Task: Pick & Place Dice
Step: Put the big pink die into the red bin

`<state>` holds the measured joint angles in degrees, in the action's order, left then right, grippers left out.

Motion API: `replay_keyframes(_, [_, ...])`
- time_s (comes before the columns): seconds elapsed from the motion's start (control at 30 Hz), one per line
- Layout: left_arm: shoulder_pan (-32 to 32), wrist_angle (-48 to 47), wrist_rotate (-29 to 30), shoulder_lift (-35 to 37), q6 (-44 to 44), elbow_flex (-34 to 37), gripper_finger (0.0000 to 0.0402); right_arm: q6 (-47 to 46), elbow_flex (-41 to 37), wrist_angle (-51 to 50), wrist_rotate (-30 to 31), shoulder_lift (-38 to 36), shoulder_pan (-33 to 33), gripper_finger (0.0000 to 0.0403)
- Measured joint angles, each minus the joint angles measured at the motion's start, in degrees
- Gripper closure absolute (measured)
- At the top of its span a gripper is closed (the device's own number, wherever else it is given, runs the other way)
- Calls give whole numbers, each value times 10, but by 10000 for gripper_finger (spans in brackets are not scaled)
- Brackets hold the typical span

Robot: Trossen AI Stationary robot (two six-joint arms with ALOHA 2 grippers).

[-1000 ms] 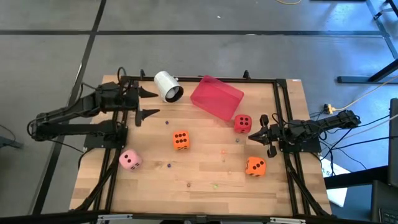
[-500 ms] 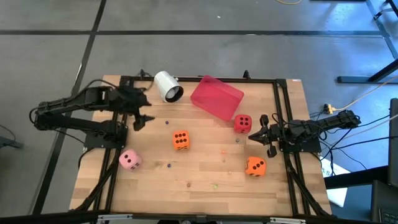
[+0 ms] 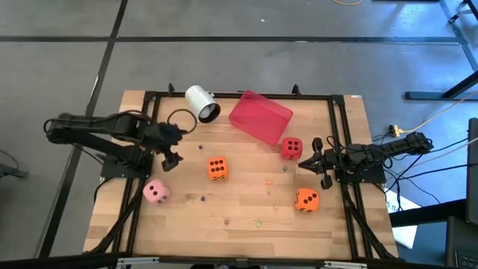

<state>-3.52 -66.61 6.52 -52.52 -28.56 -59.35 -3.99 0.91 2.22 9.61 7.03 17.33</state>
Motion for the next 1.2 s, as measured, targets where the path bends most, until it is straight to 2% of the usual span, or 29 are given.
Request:
replay_keyframes(0.33, [-75,-4,0,-70,-44,0,84,0,0,0,0,0,0,378])
replay_keyframes(0.53, [-127,-73,15,-103,-106,0,82,0,0,0,0,0,0,378])
replay_keyframes(0.87, [-201,-104,25,-132,-233,0,81,0,0,0,0,0,0,378])
replay_keyframes(1.2, [-259,-128,-15,-149,-376,0,81,0,0,0,0,0,0,378])
